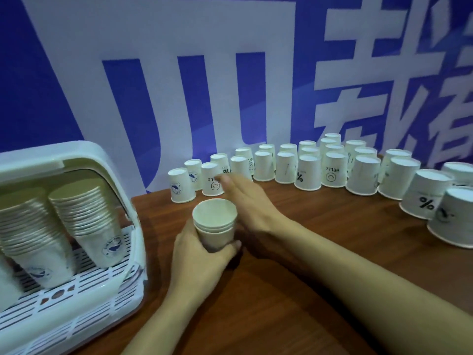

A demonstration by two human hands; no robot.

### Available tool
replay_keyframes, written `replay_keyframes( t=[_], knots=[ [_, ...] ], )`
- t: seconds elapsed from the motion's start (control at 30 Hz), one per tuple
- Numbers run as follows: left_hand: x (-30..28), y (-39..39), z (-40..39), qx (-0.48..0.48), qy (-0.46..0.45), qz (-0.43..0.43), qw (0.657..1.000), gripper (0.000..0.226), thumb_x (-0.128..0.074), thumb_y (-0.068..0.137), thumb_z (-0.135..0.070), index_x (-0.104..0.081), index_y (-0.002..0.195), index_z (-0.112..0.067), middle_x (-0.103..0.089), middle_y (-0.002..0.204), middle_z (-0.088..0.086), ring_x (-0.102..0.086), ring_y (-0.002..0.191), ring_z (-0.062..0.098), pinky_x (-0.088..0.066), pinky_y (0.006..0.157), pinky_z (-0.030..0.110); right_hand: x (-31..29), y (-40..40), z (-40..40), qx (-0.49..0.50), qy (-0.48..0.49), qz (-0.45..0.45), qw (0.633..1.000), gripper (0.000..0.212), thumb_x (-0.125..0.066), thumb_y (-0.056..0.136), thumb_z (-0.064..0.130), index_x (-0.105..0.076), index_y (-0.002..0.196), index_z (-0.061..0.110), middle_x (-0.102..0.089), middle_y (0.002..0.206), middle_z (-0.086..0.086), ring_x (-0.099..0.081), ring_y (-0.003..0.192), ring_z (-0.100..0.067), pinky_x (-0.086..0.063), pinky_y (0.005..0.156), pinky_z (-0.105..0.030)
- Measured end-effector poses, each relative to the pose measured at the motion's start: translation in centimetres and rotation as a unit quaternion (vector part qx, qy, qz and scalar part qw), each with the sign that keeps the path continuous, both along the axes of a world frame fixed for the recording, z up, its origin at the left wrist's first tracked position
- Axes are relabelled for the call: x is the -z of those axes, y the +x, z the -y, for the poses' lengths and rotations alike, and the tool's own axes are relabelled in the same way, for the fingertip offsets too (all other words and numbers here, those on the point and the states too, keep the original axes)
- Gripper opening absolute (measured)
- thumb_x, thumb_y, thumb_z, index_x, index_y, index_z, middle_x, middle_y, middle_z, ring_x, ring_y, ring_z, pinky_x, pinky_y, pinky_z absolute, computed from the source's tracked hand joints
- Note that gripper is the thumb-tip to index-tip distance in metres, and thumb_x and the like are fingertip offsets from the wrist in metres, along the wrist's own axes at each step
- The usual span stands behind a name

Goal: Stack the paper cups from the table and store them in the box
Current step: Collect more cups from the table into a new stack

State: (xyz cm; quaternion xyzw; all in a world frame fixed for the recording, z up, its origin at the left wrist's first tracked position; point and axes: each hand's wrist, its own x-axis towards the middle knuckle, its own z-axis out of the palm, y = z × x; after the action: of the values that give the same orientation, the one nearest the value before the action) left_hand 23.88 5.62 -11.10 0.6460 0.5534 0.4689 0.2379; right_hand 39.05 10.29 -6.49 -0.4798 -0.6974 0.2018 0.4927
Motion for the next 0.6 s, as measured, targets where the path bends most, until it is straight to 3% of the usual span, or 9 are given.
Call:
replay_keyframes(
  t=[0.07,0.13,0.2,0.3,0.37,0.47,0.53,0.6],
  knots=[
    [0.1,0.4,0.3,0.025,0.007,-0.045,0.999,0.069,-0.085,0.057,-0.065,-0.061,0.116,-0.04,-0.068,0.116,-0.017,-0.065,0.113,0.011,-0.056,0.095,0.04,0.5,3.0,-1.4,0.121,0.028,0.001,0.992,0.041,-0.036,0.106,0.047,-0.063,0.121,0.02,-0.066,0.121,0.003,-0.056,0.115,-0.016,-0.037,0.109,-0.049],
    [0.3,0.5,0.4,0.049,-0.005,-0.054,0.997,0.073,-0.078,0.057,-0.072,-0.062,0.12,-0.039,-0.067,0.118,-0.018,-0.064,0.114,0.01,-0.055,0.097,0.043,1.6,6.6,-3.0,0.237,0.028,0.115,0.964,0.04,-0.046,0.103,0.038,-0.053,0.138,0.021,-0.055,0.144,0.0,-0.045,0.136,-0.019,-0.031,0.115,-0.049],
    [0.2,0.4,0.5,0.055,-0.011,-0.047,0.997,0.074,-0.076,0.056,-0.075,-0.061,0.12,-0.04,-0.067,0.119,-0.02,-0.064,0.113,0.007,-0.056,0.097,0.041,2.5,9.7,-4.0,0.308,-0.001,0.216,0.927,0.06,-0.054,0.095,0.022,-0.037,0.153,0.02,-0.031,0.164,-0.003,-0.02,0.154,-0.023,-0.022,0.118,-0.05],
    [0.1,0.2,0.5,0.059,-0.013,-0.042,0.997,0.071,-0.075,0.056,-0.075,-0.06,0.118,-0.044,-0.067,0.118,-0.022,-0.063,0.111,0.003,-0.056,0.095,0.037,3.3,12.2,-5.3,0.363,-0.051,0.235,0.9,0.087,-0.056,0.084,0.013,-0.015,0.161,0.022,-0.011,0.171,-0.002,-0.003,0.158,-0.029,-0.017,0.122,-0.051],
    [0.0,0.2,0.3,0.058,-0.022,-0.043,0.997,0.063,-0.082,0.061,-0.068,-0.058,0.115,-0.046,-0.068,0.117,-0.023,-0.064,0.109,0.001,-0.056,0.093,0.034,3.7,12.3,-5.5,0.388,-0.074,0.234,0.889,0.094,-0.059,0.081,0.015,-0.011,0.161,0.025,-0.016,0.168,-0.003,-0.017,0.151,-0.037,-0.023,0.119,-0.053],
    [0.0,0.1,0.3,0.044,-0.03,-0.044,0.998,0.054,-0.091,0.07,-0.054,-0.058,0.111,-0.047,-0.068,0.114,-0.024,-0.064,0.107,-0.001,-0.054,0.09,0.029,3.6,11.9,-5.3,0.441,-0.004,0.245,0.863,0.077,-0.066,0.082,0.023,-0.032,0.151,0.023,-0.045,0.138,-0.014,-0.044,0.122,-0.039,-0.035,0.1,-0.053],
    [0.1,0.0,0.2,0.039,-0.025,-0.047,0.998,0.054,-0.091,0.071,-0.052,-0.058,0.113,-0.045,-0.067,0.114,-0.025,-0.063,0.106,-0.003,-0.051,0.087,0.026,3.2,11.9,-4.9,0.457,0.054,0.225,0.859,0.064,-0.072,0.079,0.034,-0.046,0.136,0.021,-0.051,0.119,-0.013,-0.046,0.112,-0.036,-0.037,0.095,-0.05],
    [0.0,0.0,0.2,0.039,-0.021,-0.047,0.998,0.055,-0.091,0.072,-0.051,-0.058,0.114,-0.044,-0.067,0.114,-0.025,-0.062,0.106,-0.005,-0.05,0.086,0.026,3.2,12.0,-4.8,0.462,0.068,0.207,0.859,0.057,-0.075,0.073,0.047,-0.053,0.119,0.021,-0.049,0.115,-0.011,-0.045,0.11,-0.034,-0.037,0.095,-0.048]
  ],
)
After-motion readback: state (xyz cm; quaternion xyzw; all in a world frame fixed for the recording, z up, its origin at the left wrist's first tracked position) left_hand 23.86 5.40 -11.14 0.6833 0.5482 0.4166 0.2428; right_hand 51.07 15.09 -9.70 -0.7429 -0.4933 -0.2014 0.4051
